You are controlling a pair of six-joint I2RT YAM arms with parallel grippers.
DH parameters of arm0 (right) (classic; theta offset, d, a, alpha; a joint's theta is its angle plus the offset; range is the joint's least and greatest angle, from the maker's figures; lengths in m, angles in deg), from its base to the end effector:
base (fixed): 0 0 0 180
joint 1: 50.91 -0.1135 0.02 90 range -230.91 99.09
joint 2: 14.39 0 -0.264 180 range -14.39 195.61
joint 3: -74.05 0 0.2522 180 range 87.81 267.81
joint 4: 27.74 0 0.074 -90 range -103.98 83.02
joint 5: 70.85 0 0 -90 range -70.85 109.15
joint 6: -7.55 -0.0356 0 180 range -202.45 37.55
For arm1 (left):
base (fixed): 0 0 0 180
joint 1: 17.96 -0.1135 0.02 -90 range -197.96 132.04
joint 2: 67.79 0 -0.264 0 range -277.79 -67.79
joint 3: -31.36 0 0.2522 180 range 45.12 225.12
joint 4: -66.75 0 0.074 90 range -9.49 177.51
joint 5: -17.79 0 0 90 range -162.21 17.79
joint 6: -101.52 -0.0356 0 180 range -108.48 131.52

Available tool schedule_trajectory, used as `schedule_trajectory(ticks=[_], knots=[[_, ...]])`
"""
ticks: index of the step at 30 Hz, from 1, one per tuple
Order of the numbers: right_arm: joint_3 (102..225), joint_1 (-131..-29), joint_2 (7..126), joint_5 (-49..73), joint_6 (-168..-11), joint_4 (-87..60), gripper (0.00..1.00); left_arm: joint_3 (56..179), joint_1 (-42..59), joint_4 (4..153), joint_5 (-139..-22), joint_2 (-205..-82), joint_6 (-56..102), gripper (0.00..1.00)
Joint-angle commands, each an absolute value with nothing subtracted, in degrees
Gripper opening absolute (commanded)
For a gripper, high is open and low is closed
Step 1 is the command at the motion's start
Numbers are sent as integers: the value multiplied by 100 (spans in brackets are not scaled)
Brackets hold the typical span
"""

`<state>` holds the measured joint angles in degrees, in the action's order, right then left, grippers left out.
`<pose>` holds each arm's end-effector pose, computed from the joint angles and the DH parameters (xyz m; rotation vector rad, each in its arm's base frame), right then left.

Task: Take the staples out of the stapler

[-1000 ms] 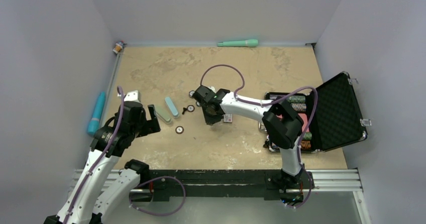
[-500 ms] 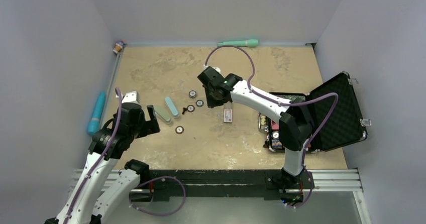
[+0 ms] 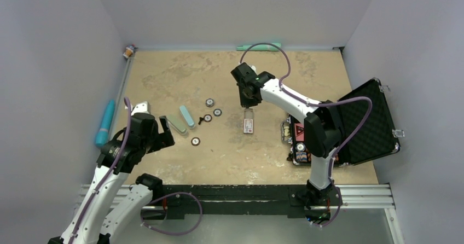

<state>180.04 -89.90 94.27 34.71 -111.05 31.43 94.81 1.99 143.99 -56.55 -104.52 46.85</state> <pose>0.3227 0.2490 0.2564 -0.1459 2.5829 0.0671 0.0997 -0.0259 0.3012 -0.4401 2.3709 -0.1075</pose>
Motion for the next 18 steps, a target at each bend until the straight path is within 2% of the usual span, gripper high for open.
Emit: schedule_trajectory(ticks=[1,18], knots=[[17973,-8926,9668,3595,-10842,2941,17,9503,217,14245,-5793,-10601,4660,100],[17571,-8798,10073,3191,-10495,2294,17,9523,41,14182,-6004,-10629,4572,100]])
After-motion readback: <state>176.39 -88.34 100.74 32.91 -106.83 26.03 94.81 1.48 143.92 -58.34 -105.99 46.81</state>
